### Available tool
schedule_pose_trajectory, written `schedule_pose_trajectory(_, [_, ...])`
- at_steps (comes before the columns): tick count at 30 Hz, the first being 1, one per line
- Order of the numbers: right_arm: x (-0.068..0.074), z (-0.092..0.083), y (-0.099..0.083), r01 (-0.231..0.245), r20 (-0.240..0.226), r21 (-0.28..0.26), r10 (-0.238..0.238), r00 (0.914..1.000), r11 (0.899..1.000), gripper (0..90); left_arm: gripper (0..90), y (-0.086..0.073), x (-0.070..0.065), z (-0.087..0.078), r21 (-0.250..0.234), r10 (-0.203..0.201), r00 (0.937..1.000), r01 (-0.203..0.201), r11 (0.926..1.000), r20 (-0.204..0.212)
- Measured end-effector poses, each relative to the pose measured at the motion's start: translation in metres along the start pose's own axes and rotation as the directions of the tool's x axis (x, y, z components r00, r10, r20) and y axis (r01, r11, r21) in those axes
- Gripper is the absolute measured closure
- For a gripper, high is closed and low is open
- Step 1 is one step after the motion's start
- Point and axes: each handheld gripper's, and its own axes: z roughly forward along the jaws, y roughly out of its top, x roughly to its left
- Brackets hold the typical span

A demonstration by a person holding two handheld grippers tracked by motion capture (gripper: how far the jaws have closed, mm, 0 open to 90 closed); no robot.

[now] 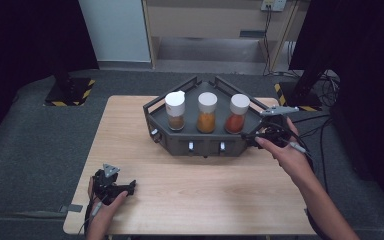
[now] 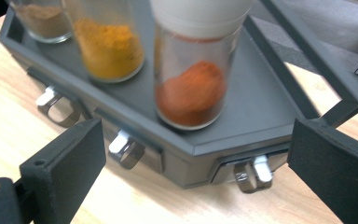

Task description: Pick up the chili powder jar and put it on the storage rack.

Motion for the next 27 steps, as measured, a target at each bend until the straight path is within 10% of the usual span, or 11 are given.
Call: schedule_pose_trajectory(27, [0.014,0.018,-0.037,-0.008,-0.035,0.055,0.01,0.9993,0.998,4.0,0.0,0.0,0.0,0.0,0.0,0.0,1.0,0.0,1.0,0.0])
